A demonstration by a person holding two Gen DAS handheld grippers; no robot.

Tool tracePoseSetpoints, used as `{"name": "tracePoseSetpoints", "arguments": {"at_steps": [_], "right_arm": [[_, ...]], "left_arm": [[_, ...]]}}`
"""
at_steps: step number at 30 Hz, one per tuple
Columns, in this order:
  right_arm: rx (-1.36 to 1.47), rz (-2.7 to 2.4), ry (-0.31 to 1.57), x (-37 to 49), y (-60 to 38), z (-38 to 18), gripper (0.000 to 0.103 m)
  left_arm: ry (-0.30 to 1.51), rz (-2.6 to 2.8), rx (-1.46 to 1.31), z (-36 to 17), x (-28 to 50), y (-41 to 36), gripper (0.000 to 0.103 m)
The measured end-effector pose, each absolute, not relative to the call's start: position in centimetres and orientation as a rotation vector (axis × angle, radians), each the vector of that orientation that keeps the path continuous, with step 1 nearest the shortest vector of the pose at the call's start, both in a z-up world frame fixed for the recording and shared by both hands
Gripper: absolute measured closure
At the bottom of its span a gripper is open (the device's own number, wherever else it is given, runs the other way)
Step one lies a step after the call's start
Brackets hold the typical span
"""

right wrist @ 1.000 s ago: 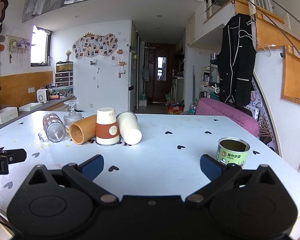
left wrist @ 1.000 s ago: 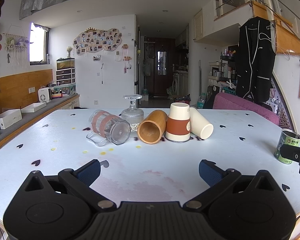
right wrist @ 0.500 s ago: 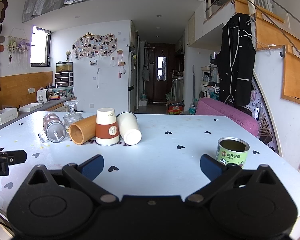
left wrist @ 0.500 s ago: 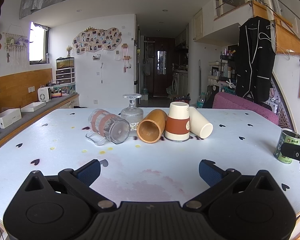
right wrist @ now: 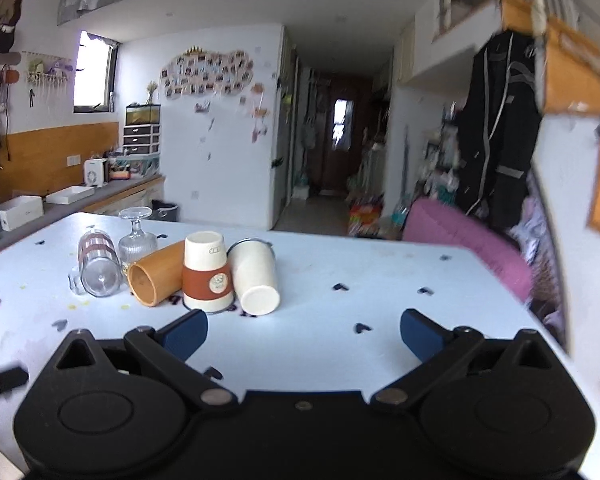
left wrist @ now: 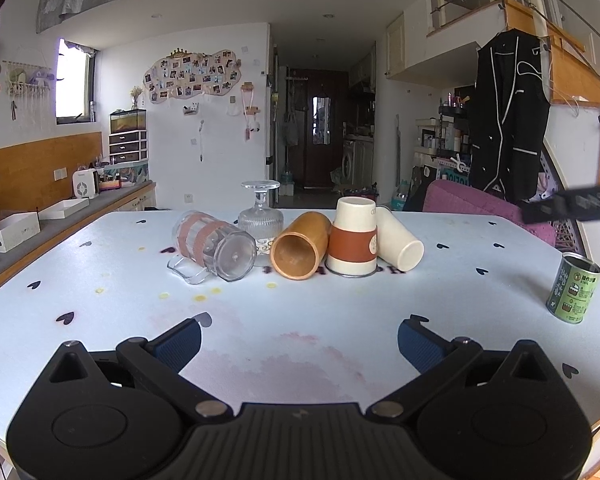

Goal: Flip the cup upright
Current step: 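Move the right gripper toward the cream cup lying on its side, then close the right gripper on the cream cup's base and lift it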

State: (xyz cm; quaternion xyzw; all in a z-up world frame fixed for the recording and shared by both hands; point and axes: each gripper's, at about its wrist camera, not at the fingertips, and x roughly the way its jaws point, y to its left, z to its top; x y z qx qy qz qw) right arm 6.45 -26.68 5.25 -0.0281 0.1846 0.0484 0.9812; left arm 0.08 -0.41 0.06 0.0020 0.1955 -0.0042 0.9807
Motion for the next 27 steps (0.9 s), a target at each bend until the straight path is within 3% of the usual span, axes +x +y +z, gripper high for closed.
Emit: {"name": "tracePoseSetpoints", "arguments": {"at_steps": [6, 8, 17, 27], "right_arm": [[-0.089, 0.157, 0.441, 13.8, -25.6, 5.4, 0.001], [-0.105, 0.184, 0.448, 16.8, -25.0, 4.7, 0.007], [-0.12, 0.184, 0.558, 27.2, -22.6, 0.2, 0.018], [-0.153, 0.254, 0.613, 31.0, -20.9, -2.9, 0.022]], "left_arm": [[0.4, 0.0, 0.01, -0.7, 0.1, -0.3, 0.0], [0.4, 0.008, 0.009, -0.8, -0.1, -0.1, 0.0], [0.433, 0.038, -0.014, -1.2, 1.3, 1.6, 0.0], [0.462, 0.063, -0.03, -1.6, 2.4, 2.4, 0.0]]}}
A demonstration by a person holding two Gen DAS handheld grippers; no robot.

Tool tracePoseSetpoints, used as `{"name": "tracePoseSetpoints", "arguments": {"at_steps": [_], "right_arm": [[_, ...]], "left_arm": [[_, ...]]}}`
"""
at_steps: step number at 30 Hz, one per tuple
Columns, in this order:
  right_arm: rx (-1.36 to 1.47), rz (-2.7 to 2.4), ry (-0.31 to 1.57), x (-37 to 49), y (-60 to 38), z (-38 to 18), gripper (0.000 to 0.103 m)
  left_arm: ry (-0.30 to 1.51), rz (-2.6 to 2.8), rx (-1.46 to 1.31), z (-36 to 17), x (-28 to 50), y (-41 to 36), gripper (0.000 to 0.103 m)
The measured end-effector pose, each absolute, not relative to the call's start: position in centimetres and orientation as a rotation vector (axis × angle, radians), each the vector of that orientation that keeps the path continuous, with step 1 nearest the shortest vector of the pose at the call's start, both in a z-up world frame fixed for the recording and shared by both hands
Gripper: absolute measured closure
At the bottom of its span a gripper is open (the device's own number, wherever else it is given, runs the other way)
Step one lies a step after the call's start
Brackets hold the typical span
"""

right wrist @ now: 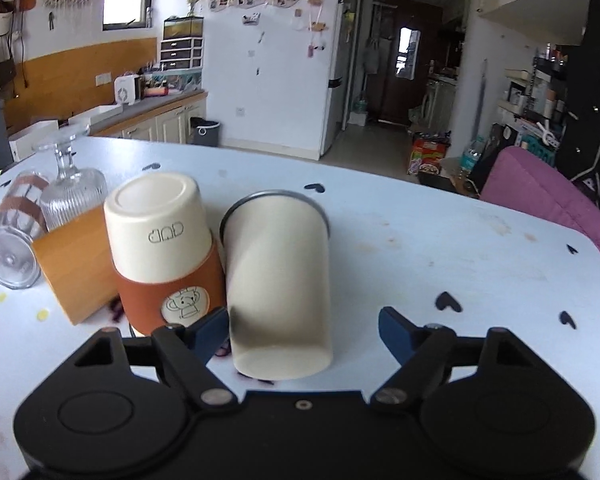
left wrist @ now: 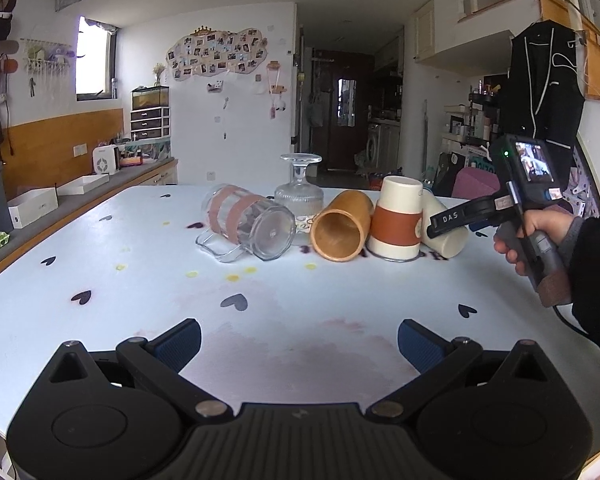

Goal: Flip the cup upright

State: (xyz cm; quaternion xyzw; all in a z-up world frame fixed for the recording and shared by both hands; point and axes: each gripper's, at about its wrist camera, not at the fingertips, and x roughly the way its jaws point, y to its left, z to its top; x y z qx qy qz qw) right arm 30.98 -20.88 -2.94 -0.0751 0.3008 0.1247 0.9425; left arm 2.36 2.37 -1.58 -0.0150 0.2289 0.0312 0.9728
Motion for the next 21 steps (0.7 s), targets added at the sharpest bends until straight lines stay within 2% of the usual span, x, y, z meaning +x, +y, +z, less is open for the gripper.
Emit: {"name": "tracePoseSetpoints", "arguments": {"at_steps": [2, 4, 12, 21], "right_arm": [[-0.146, 0.261, 0.628, 31.7, -20.5, -3.3, 0.028], [-0.135, 0.274, 0.639, 31.8, -20.3, -3.6, 0.04], [-0.159, 0.229, 0.651, 28.3, -20.3, -3.4, 0.041], [-0.095, 0.158, 0.666, 18.8, -24.7, -3.3, 0.04]], "left_arm": [[0.465, 0.065, -0.031, -1.6, 2.3, 2.4, 0.0], [0.465, 0.058, -0.034, -1.5, 2.3, 2.3, 0.0], [0.468, 0.006, -0.055, -1.7, 2.2, 1.6, 0.0], [0.462, -0.092, -0.069, -1.4, 1.3, -0.3, 0.0]]}}
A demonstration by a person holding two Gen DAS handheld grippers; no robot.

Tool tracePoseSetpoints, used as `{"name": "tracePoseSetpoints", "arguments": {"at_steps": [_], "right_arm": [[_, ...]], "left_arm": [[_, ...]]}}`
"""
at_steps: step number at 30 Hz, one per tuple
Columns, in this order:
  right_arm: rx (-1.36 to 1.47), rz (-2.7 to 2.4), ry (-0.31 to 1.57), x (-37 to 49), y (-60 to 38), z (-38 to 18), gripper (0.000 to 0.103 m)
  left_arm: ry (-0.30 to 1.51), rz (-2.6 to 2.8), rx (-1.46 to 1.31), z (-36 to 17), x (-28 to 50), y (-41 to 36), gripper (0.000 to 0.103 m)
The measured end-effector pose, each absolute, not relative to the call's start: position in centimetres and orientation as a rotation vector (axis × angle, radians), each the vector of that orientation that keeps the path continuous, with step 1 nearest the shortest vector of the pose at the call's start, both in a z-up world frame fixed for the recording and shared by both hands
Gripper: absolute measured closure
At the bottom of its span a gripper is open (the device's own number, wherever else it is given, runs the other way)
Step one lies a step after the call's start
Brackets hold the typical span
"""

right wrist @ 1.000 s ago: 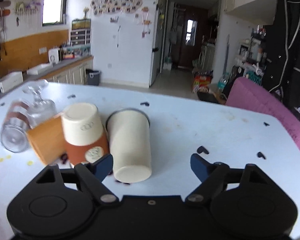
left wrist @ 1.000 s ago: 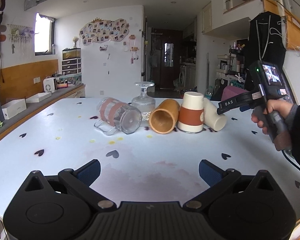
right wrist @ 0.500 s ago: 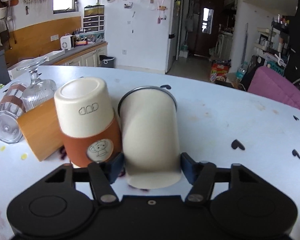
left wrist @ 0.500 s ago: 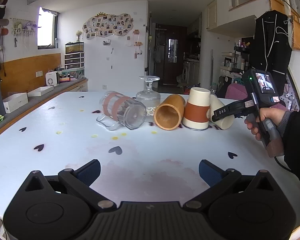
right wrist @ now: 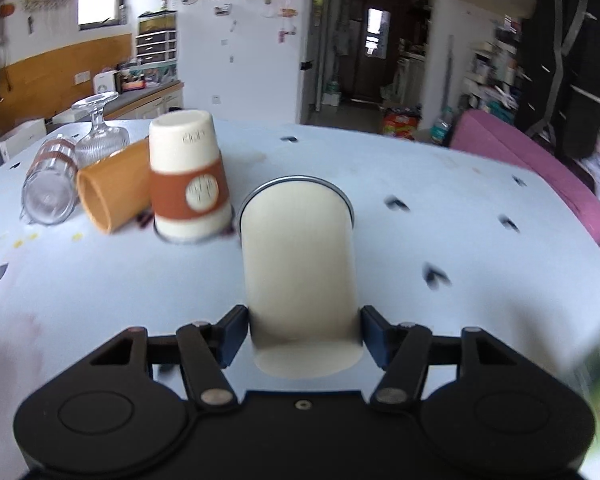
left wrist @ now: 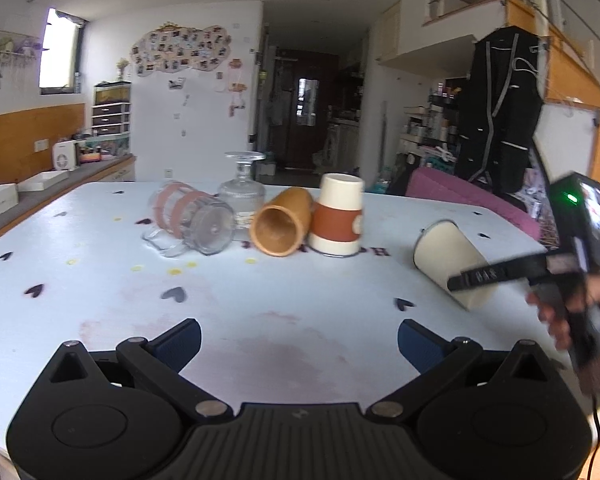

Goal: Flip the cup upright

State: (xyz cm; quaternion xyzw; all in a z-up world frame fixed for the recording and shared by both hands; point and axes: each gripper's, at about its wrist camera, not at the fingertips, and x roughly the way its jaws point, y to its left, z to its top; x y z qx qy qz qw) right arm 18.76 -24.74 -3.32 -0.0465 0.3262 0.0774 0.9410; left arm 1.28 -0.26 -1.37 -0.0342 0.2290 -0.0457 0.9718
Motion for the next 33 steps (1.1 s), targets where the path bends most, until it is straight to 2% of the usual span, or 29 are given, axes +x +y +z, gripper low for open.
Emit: {"name": "tracePoseSetpoints", "arguments": {"at_steps": [12, 25, 33], "right_arm": [[0.052, 0.123, 0.629, 7.2, -29.5, -4.3, 0.04], [0.033, 0.103, 0.537, 5.2, -29.6, -5.5, 0.04], [0.022, 0.105, 0.519, 4.7, -29.5, -5.9, 0.04]], "left_arm": [[0.633, -0.35, -0.167, -1.8, 5.7, -4.6, 0.005], [0.92, -0.605, -0.627, -3.0, 17.5, -11.0, 0.008], [1.006, -0.604, -0.715, -5.1, 20.5, -13.0, 0.008]]}}
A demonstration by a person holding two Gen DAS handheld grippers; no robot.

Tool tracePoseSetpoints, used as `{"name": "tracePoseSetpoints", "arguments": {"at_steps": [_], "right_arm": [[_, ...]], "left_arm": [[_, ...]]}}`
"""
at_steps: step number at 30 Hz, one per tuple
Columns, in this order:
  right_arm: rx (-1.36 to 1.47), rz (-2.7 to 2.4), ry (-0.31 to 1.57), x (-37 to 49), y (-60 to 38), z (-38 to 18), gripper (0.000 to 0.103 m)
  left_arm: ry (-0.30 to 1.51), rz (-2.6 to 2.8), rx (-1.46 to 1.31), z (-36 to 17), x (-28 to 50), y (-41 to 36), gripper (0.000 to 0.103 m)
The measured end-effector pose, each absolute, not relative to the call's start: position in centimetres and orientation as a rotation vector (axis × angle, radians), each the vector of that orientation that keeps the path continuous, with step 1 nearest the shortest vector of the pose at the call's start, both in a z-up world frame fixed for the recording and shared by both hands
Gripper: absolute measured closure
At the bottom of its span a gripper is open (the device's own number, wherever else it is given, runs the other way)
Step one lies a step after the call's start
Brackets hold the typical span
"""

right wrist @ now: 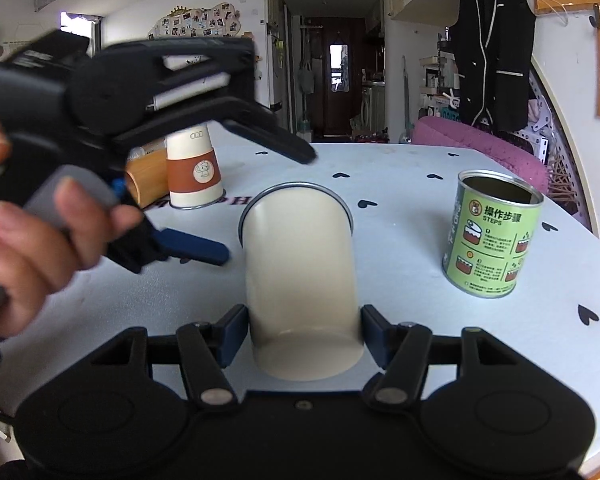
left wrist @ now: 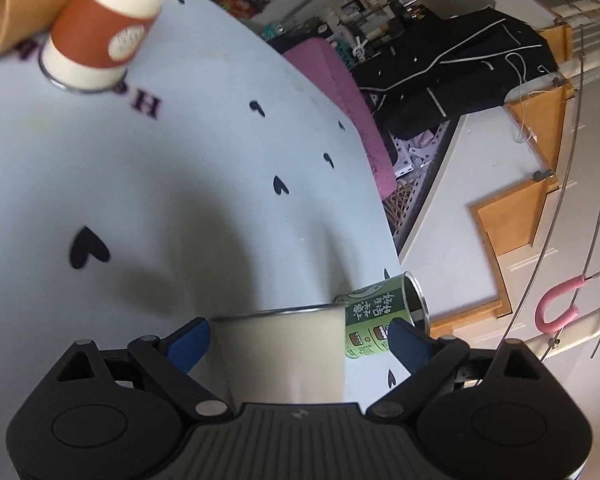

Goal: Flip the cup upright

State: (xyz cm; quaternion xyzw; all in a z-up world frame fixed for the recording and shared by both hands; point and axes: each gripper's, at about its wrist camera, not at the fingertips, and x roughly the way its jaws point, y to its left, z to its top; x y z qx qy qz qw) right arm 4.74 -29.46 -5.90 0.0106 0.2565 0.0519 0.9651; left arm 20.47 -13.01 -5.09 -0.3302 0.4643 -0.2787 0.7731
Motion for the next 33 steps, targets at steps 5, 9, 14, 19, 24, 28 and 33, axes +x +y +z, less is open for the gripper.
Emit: {"name": "tracePoseSetpoints", "arguments": {"at_steps": [5, 9, 14, 19, 24, 28, 33], "right_arm": [[0.009, 0.108, 0.513, 4.4, -29.4, -5.9, 0.04], [-0.013, 0.109, 0.506, 4.1, -29.1, -6.0, 0.04], [-0.024, 0.12, 0.502, 3.8, -29.0, -6.0, 0.041], [-0.032, 0.129, 0.494, 3.7, -29.1, -6.0, 0.041], [-0.035, 0.153, 0.474, 3.9, -29.5, -5.8, 0.041], [-0.058, 0.15, 0.472, 4.3, -29.6, -5.9, 0.041], [-0.082, 0.142, 0.467, 4.7, -29.4, -6.2, 0.041]], "left_arm": [[1.026, -0.581, -0.73, -6.0, 21.2, -13.6, 0.008], [1.043, -0.591, -0.729, -6.8, 21.3, -13.8, 0.009], [1.02, -0.571, -0.667, -6.5, 20.9, -14.0, 0.021], [0.898, -0.617, -0.563, -4.7, 19.5, -14.1, 0.021], [0.674, -0.671, -0.29, -1.2, 15.6, -15.6, 0.021], [0.582, -0.654, -0.122, -0.2, 13.0, -17.3, 0.021], [0.586, -0.68, -0.057, -0.2, 11.5, -18.1, 0.021]]}}
